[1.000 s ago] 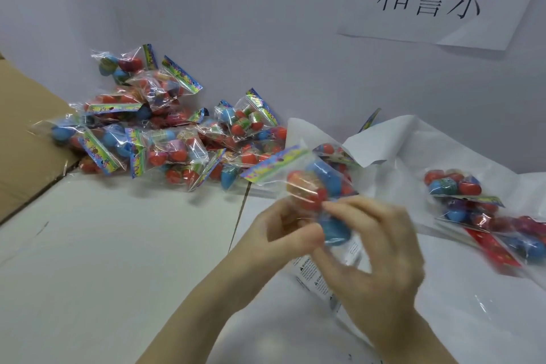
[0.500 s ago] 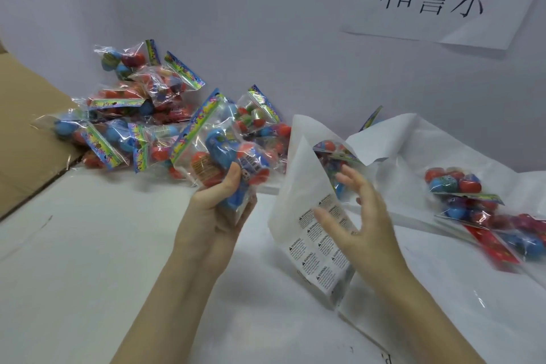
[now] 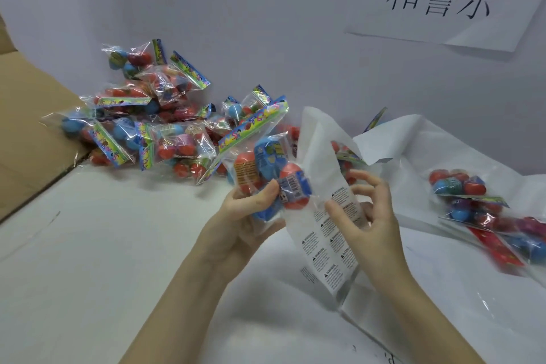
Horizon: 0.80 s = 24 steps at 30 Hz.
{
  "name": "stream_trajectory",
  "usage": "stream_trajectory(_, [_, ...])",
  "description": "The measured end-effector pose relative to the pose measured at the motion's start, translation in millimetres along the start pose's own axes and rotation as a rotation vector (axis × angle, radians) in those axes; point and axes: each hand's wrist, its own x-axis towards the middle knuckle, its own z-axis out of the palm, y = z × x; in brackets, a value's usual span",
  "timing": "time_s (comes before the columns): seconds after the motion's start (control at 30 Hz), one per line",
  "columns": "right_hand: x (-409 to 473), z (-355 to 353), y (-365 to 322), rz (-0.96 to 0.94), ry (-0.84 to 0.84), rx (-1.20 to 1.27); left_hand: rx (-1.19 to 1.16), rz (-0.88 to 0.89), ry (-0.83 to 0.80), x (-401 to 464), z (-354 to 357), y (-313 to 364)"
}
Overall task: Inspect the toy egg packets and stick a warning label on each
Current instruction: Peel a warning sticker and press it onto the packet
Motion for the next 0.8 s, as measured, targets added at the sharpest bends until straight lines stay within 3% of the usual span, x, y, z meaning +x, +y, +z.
stream_trajectory(0.13, [-6, 5, -4, -0.279, 0.154, -0.426, -0.153, 0.015, 0.096, 6, 4, -10])
stream_trajectory(0.2, [-9, 11, -7, -0.325, 0.157, -0.504, -0.194, 0.008, 0.110, 8, 3, -14])
stream_trajectory(0.43, [-15, 16, -7, -0.275, 0.001, -0.442, -0.215, 0.070, 0.044, 9, -1, -15])
stream_trajectory(0.67, [-19, 19, -12, -0.157, 0.053, -0.354, -0.107, 0.108, 0.005, 6, 2, -14])
stream_trajectory(0.8, [-18, 18, -13, -0.034, 0.045, -0.149, -0.058, 0.108, 0.025, 7, 3, -17])
